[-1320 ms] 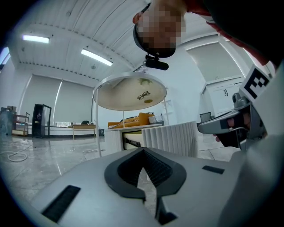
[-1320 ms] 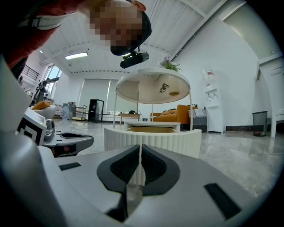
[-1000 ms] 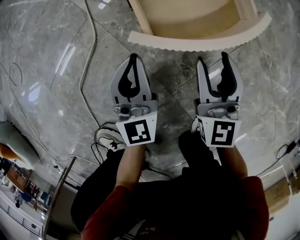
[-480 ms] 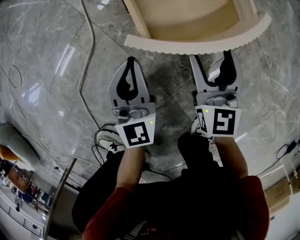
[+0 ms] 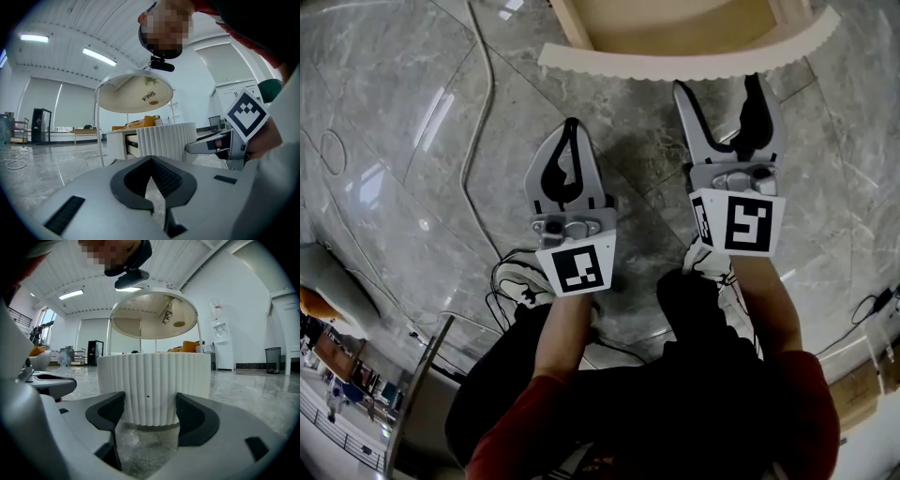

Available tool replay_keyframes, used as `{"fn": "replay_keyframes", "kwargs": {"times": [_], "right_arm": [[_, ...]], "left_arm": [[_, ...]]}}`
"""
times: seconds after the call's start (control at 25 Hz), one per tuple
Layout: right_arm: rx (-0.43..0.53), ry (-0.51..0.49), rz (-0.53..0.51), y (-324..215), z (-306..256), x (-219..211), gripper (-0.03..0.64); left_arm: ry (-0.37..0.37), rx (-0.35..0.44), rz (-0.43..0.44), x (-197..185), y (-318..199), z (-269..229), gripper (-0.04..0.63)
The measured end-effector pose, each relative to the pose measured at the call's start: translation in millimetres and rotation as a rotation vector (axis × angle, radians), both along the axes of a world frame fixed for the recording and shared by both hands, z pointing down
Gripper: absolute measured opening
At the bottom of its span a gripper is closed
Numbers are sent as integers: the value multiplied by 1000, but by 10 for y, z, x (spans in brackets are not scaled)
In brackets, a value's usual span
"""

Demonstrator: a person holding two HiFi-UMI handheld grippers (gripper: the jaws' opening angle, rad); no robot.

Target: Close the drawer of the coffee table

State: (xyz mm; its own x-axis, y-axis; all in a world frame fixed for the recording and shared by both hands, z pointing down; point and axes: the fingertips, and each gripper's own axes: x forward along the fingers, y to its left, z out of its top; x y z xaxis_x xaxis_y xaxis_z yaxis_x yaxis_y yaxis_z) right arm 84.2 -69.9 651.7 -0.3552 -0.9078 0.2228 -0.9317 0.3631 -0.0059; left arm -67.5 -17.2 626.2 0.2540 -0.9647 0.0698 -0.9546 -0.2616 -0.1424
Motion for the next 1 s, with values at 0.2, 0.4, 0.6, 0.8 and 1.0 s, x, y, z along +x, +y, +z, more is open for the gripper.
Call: {"fn": "replay_keyframes", "kwargs": {"times": [0.2, 0.4, 0.6, 0.8, 1.0], "right_arm": [[20, 43, -8, -190, 13, -64, 324], [41, 71, -14, -412, 46, -135, 324], [63, 71, -11, -647, 46, -205, 324], [67, 59, -7, -880, 38, -267, 324], [69, 62, -7, -1088, 33, -327, 324]], "left_arm": [[0, -1, -5, -17, -5, -9, 12], [-2, 0, -17, -20, -38, -19, 12], [14, 10, -23, 9, -79, -74, 12], [8, 22, -25, -9, -122, -124, 12], [3, 32, -43, -52, -153, -156, 12]]}}
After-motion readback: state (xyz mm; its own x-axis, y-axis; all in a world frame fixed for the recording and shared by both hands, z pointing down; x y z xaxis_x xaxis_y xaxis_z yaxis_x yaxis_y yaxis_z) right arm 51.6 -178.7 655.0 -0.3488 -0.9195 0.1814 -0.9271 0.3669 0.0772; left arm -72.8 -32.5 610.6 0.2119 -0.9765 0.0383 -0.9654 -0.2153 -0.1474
